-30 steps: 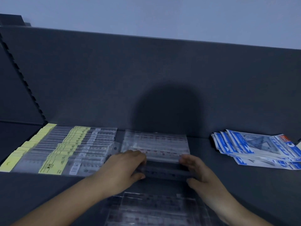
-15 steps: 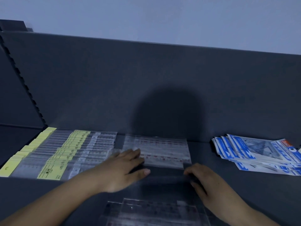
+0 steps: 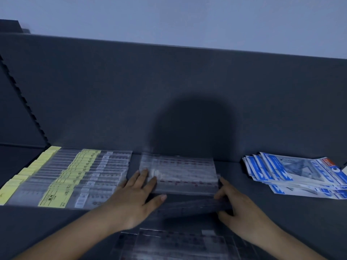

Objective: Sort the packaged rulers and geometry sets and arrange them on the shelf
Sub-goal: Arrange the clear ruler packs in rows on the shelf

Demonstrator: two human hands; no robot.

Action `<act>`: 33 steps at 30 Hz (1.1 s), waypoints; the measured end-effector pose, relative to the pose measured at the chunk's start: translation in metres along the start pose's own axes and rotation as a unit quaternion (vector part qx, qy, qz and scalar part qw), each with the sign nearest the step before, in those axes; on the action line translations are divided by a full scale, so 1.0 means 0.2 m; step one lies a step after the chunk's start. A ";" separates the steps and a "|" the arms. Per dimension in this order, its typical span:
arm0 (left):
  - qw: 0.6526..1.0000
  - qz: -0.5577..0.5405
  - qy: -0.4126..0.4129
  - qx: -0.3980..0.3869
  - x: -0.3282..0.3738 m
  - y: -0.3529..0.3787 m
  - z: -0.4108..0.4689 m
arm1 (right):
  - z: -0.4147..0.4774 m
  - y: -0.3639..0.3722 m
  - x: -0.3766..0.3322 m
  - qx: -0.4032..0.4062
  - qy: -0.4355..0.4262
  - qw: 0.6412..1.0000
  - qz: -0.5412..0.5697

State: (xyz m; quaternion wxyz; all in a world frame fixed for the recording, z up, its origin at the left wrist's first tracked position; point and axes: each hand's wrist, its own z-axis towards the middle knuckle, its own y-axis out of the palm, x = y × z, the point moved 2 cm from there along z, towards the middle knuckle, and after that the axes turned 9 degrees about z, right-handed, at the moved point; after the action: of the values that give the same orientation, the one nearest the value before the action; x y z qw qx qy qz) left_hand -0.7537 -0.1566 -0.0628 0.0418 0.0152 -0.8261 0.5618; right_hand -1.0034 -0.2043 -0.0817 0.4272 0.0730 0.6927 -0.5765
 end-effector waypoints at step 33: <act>0.939 0.135 0.196 0.250 0.08 -0.08 0.15 | 0.15 0.00 -0.09 0.150 -0.290 0.887 -0.327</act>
State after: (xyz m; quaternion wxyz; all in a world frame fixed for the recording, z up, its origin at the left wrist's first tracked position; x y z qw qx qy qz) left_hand -0.7696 -0.1899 -0.0577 0.1216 -0.1970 -0.6288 0.7423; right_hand -0.9771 -0.2230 -0.0676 0.3806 -0.2648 0.4276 -0.7760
